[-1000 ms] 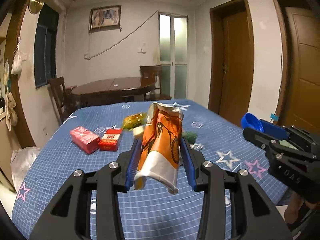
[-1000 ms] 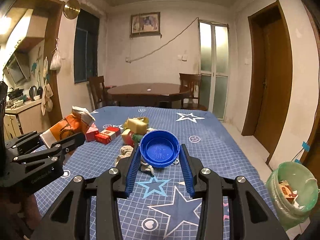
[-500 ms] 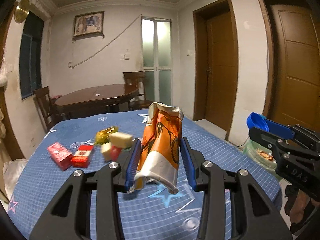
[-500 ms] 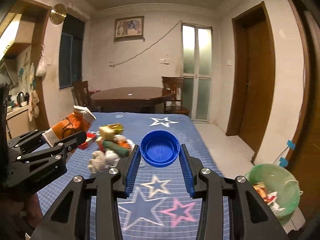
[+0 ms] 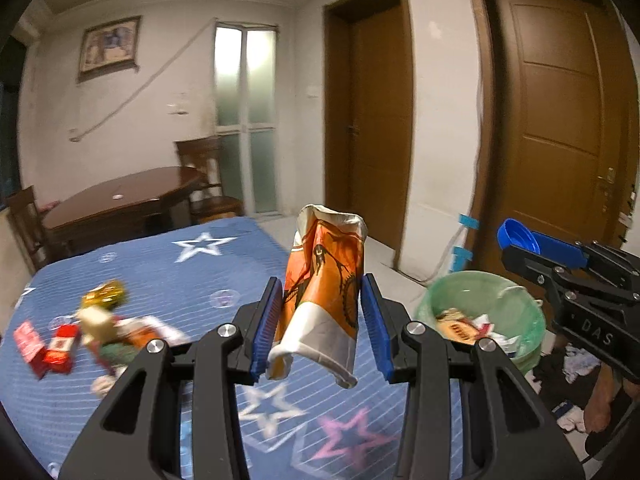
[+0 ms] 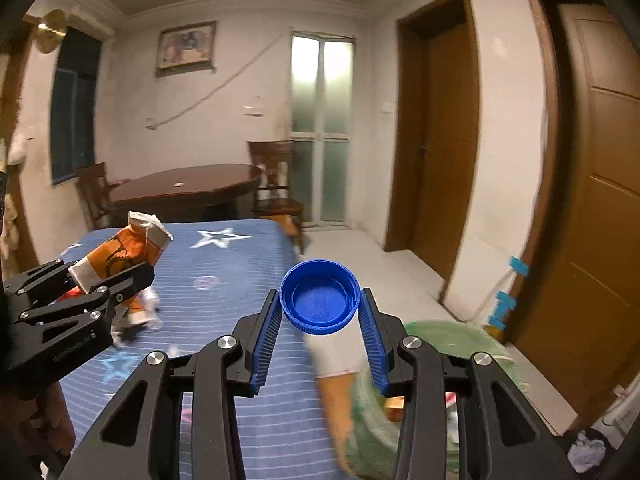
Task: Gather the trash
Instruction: 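Carry the orange wrapper and blue cap over the green bin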
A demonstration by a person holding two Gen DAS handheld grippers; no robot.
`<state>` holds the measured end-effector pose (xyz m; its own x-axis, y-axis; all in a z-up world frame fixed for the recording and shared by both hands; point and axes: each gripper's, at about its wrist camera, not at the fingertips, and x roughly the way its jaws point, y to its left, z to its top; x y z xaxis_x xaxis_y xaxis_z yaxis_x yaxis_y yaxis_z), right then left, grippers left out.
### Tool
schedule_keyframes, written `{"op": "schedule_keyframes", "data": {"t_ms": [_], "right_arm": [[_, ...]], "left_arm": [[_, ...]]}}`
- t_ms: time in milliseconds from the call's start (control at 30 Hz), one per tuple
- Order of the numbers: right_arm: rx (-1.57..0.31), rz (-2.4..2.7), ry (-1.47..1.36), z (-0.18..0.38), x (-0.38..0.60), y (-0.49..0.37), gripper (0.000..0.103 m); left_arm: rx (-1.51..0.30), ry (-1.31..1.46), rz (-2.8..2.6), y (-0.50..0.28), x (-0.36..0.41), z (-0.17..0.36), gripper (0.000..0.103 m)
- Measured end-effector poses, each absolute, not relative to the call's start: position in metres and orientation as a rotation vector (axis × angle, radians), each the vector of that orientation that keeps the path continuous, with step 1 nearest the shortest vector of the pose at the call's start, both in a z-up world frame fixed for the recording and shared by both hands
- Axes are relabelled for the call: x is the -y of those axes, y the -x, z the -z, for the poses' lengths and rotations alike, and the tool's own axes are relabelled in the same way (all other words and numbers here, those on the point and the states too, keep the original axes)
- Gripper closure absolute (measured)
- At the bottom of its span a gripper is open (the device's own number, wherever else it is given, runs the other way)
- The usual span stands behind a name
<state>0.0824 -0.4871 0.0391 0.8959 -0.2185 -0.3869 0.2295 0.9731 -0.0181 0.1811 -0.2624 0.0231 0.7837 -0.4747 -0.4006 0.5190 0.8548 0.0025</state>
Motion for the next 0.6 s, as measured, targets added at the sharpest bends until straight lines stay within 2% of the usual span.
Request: {"op": "schedule_keyframes", "data": {"t_ms": [300, 600], "right_arm": [[-0.515, 0.337, -0.111, -0.029, 0.618, -0.084, 0.062], [-0.708, 0.366, -0.237, 0.021, 0.724, -0.119, 0.062]], "left_arm": [[-0.512, -0.165, 0.742, -0.202, 0.362, -0.008, 0.064], [-0.712, -0.219, 0.873, -0.230, 0.446, 0.030, 0.063]]}}
